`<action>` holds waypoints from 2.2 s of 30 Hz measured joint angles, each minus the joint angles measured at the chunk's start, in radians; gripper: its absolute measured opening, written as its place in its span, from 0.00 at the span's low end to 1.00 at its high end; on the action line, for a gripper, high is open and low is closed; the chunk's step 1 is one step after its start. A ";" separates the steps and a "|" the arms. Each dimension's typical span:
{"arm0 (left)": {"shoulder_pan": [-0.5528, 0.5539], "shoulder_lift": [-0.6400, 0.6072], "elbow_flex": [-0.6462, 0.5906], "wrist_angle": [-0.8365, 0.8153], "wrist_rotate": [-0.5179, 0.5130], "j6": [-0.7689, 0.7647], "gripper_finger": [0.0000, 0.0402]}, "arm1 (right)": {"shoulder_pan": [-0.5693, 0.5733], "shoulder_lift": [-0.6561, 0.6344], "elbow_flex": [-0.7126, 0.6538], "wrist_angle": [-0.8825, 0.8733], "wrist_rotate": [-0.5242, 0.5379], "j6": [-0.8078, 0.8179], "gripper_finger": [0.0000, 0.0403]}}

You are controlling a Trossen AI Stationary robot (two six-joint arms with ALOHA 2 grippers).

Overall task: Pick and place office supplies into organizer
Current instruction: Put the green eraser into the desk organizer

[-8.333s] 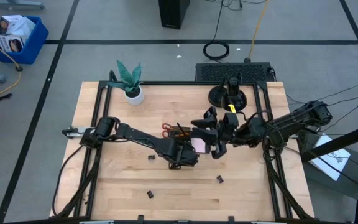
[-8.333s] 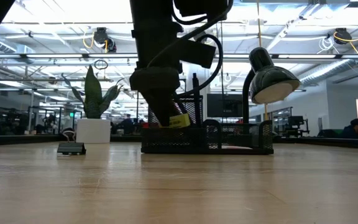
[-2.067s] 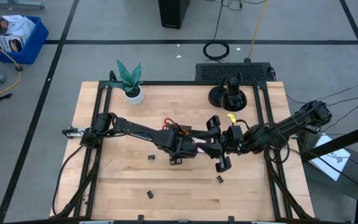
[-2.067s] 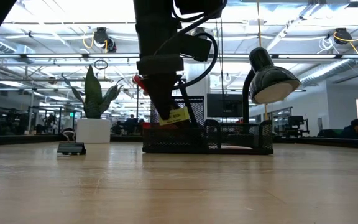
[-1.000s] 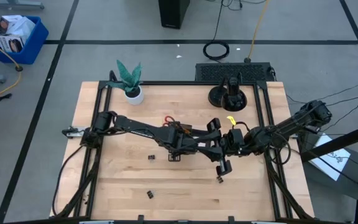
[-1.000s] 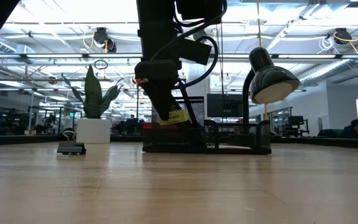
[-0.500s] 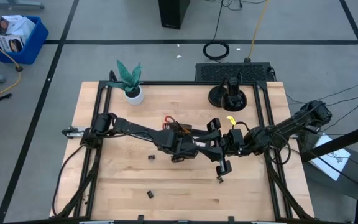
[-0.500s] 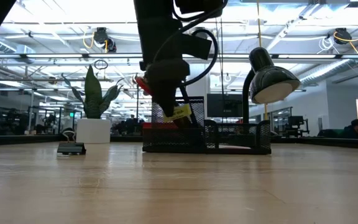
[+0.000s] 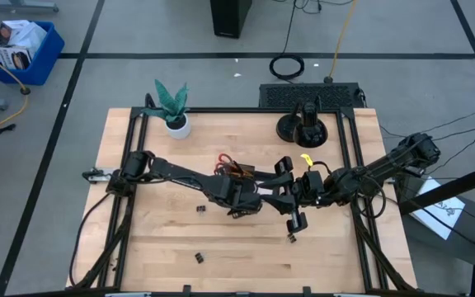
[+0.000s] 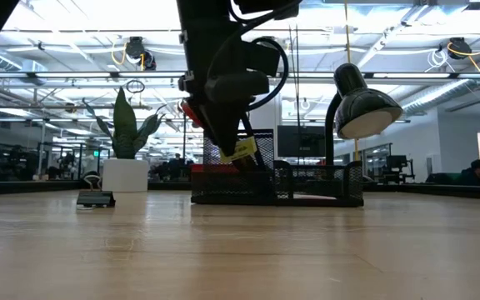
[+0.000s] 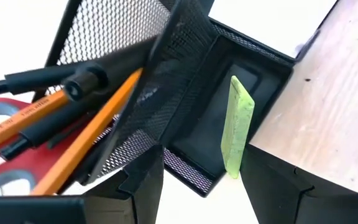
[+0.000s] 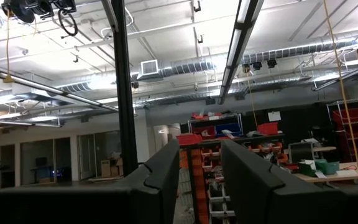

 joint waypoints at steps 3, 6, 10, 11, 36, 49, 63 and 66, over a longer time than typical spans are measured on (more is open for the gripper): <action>-0.003 0.000 0.000 -0.001 0.010 -0.014 0.52 | 0.000 0.000 0.000 0.000 0.000 0.000 0.27; -0.005 0.000 0.000 -0.007 0.009 0.007 0.52 | 0.000 0.000 0.000 0.000 0.000 0.000 0.27; -0.005 0.000 0.000 -0.007 0.010 0.056 0.52 | 0.000 0.000 0.000 0.000 0.000 0.007 0.27; -0.008 0.000 0.000 -0.008 0.009 0.084 0.52 | 0.000 0.000 0.000 0.000 0.000 0.010 0.27; -0.011 0.000 0.000 -0.105 -0.006 0.244 0.52 | 0.000 0.000 0.000 0.000 0.000 0.015 0.27; -0.035 -0.015 0.000 -0.068 -0.012 0.356 0.52 | 0.000 0.000 0.000 0.000 0.000 0.023 0.27; -0.055 -0.029 0.001 0.051 0.006 0.392 0.52 | 0.001 0.000 0.000 -0.017 0.000 0.027 0.27; -0.055 -0.029 0.001 0.054 0.017 0.411 0.52 | 0.001 0.000 0.000 -0.016 0.000 0.031 0.27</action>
